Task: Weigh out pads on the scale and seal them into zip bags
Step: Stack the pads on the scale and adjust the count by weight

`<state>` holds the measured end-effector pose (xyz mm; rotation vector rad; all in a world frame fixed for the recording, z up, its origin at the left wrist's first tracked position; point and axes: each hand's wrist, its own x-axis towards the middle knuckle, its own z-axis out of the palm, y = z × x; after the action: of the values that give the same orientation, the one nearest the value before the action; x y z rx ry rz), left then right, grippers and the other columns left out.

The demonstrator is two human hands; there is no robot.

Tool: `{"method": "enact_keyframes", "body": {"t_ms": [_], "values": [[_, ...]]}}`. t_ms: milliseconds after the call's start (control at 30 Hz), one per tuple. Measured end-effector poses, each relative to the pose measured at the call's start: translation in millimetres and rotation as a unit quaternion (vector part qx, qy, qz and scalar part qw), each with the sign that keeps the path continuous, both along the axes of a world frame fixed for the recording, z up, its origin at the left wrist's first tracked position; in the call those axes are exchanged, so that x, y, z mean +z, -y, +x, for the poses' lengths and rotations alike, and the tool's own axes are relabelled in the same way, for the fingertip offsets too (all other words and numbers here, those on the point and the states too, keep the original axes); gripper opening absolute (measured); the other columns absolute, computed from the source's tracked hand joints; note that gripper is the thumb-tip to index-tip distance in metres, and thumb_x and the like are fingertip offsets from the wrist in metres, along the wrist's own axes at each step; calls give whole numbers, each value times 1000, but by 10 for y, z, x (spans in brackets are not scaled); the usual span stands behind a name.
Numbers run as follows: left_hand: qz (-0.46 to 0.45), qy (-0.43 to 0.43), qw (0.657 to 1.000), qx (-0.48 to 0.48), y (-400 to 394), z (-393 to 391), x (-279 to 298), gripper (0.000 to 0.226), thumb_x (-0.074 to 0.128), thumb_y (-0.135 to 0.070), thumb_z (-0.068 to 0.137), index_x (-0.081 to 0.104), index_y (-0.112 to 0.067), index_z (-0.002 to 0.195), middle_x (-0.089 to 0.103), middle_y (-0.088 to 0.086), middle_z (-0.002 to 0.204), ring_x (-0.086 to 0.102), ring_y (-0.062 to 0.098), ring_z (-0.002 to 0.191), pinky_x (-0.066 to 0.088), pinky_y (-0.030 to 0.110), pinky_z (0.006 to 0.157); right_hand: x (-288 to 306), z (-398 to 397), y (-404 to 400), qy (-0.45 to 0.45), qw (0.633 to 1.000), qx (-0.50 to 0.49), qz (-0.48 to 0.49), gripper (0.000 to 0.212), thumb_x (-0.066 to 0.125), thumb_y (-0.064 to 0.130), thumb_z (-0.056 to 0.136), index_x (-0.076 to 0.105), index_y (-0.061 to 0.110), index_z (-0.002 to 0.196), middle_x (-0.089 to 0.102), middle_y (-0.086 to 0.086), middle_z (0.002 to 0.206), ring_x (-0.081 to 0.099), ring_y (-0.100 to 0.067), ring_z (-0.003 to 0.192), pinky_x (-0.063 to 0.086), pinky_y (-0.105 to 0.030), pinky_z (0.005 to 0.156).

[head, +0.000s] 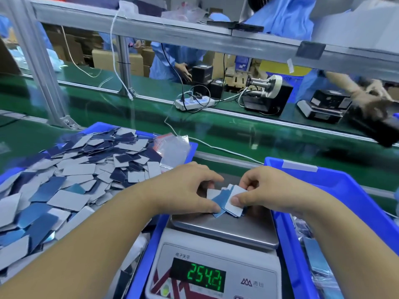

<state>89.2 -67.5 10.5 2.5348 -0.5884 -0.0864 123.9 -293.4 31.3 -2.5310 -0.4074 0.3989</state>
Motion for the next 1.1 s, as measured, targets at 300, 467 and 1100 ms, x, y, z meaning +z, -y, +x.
{"method": "enact_keyframes", "body": {"t_ms": [300, 467, 1100], "values": [[-19, -27, 999, 2, 11, -32, -5, 30, 72, -50, 82, 63, -42, 109, 54, -23, 100, 44, -3, 105, 43, 22, 91, 8, -28, -3, -22, 997, 26, 66, 29, 83, 35, 73, 58, 23, 82, 65, 4, 61, 55, -13, 46, 40, -23, 45], [-134, -34, 990, 15, 1, -54, 14, 15, 73, -24, 86, 60, -31, 91, 63, -24, 81, 56, -3, 65, 44, 13, 60, -10, -39, -19, 27, 983, 76, 162, 31, 81, 17, 77, 52, 28, 76, 61, 7, 58, 52, -14, 44, 39, -19, 43], [-264, -16, 964, 28, 48, -52, -23, 56, 53, -9, 80, 57, -39, 127, 63, -17, 127, 56, -1, 122, 45, 31, 108, -173, -40, -191, 207, 966, 115, 104, 35, 78, 33, 80, 59, 55, 98, 64, 37, 97, 62, -2, 82, 48, -15, 73]]}}
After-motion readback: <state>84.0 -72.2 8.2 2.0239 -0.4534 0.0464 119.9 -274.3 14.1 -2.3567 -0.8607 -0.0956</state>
